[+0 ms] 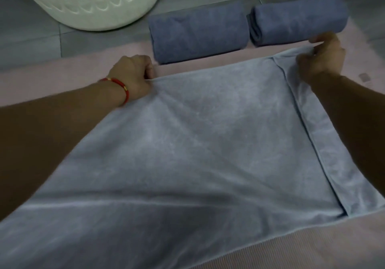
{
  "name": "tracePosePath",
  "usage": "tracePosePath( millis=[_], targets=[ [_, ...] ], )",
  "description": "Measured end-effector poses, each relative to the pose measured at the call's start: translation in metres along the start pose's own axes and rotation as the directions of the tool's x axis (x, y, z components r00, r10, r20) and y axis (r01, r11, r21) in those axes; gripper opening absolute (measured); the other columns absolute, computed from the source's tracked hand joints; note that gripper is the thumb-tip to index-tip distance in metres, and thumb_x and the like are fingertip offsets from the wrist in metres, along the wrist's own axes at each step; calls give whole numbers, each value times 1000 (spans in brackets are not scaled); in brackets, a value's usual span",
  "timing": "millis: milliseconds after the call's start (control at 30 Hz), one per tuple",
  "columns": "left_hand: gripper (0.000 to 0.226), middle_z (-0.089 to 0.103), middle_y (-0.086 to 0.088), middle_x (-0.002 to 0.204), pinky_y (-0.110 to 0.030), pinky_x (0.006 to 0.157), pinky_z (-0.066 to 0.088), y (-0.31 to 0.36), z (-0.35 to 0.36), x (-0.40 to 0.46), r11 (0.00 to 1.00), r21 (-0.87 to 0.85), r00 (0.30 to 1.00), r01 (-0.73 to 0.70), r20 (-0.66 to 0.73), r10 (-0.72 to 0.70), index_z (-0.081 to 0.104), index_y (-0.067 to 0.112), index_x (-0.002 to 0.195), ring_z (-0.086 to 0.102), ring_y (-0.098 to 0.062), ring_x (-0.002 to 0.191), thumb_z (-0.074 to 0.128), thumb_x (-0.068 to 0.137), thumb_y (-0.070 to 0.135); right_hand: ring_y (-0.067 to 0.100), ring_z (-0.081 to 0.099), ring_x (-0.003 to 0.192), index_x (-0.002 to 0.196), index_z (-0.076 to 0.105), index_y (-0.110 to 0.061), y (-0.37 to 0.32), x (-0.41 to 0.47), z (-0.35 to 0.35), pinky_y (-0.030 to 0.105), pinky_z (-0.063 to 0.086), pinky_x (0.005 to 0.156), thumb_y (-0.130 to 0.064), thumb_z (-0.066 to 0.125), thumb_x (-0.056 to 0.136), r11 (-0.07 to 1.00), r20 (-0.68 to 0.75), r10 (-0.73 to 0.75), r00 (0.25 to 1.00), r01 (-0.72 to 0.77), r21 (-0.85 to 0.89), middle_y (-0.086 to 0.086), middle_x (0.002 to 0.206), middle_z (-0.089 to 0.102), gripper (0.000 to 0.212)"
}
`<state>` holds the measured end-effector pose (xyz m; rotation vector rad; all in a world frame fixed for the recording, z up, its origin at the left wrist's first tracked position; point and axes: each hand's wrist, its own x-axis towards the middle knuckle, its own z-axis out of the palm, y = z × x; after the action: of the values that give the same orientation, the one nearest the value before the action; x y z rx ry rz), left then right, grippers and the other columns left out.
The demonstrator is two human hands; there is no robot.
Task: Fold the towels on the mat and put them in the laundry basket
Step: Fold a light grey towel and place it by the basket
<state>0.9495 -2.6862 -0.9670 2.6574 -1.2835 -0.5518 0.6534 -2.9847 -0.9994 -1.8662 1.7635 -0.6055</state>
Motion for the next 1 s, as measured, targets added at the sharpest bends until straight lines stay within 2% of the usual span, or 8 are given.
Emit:
tracePosePath(
  millis=[67, 133, 233, 333, 567, 767, 900, 1000],
  targets=[
    [32, 57, -20, 118, -49, 89, 44, 7, 22, -12, 985, 171, 984, 18, -180, 13, 57, 10, 113, 52, -40, 109, 61, 81, 9, 23, 66, 101, 120, 58, -24, 5, 1, 3, 31, 52, 96, -26, 62, 82, 1000, -2, 9, 1000, -9, 27, 5, 110, 70, 38],
    [45, 47, -20, 137, -57, 100, 35, 19, 51, -35, 949, 306, 939, -69, -303, 166, 54, 12, 128, 43, -41, 123, 56, 83, 20, 24, 66, 104, 121, 59, -24, 7, 2, 6, 27, 51, 96, -27, 61, 84, 1000, -17, -1, 1000, 2, 27, 6, 113, 69, 37],
    [57, 26, -12, 162, -69, 113, 15, 43, 89, -62, 946, 249, 948, -207, -190, 257, 41, 28, 150, 24, -41, 146, 35, 95, 42, 25, 63, 105, 112, 63, -33, 10, 10, 6, 32, 50, 96, -29, 54, 83, 995, -68, -101, 993, 100, -12, 1, 111, 68, 31],
    [63, -2, -2, 169, -71, 115, -1, 48, 111, -60, 962, 224, 976, -155, -118, 185, 5, 42, 159, -4, -35, 154, 20, 98, 50, 30, 63, 100, 94, 52, -50, 55, 64, 20, 50, 52, 92, -44, 51, 73, 986, -171, -159, 972, 147, -81, -8, 96, 66, 22],
    [64, -12, 0, 168, -73, 113, -6, 44, 114, -54, 961, 233, 979, -146, -103, 174, -8, 45, 156, -14, -35, 153, 16, 99, 58, 37, 58, 113, 135, 52, -10, 11, -21, 5, 38, 43, 101, -25, 49, 87, 962, -10, -226, 974, 221, -163, 18, 122, 65, 50],
    [66, -19, 2, 166, -72, 113, -8, 43, 105, -48, 959, 230, 986, -166, 15, 167, -14, 48, 154, -20, -34, 152, 11, 96, 67, 48, 54, 110, 129, 46, -2, 59, -92, -49, 52, 45, 91, -31, 51, 97, 913, 88, -180, 980, 200, -357, 30, 125, 53, 44],
    [62, 1, -9, 168, -72, 114, 3, 51, 93, -81, 953, 217, 975, -213, -19, 223, 12, 33, 160, -3, -38, 153, 21, 101, 50, 47, 59, 105, 128, 44, -3, 104, -149, -94, 45, 44, 81, -33, 51, 101, 911, 115, -52, 992, 94, -402, 29, 124, 56, 41],
    [43, 51, -18, 139, -61, 102, 35, 65, 101, -168, 853, 201, 817, -482, -250, 520, 58, 15, 132, 49, -42, 125, 45, 96, 34, 46, 61, 101, 123, 44, -3, 133, -184, -120, 41, 40, 76, -33, 54, 100, 899, 108, 54, 993, -1, -437, 30, 117, 61, 39]
  ],
)
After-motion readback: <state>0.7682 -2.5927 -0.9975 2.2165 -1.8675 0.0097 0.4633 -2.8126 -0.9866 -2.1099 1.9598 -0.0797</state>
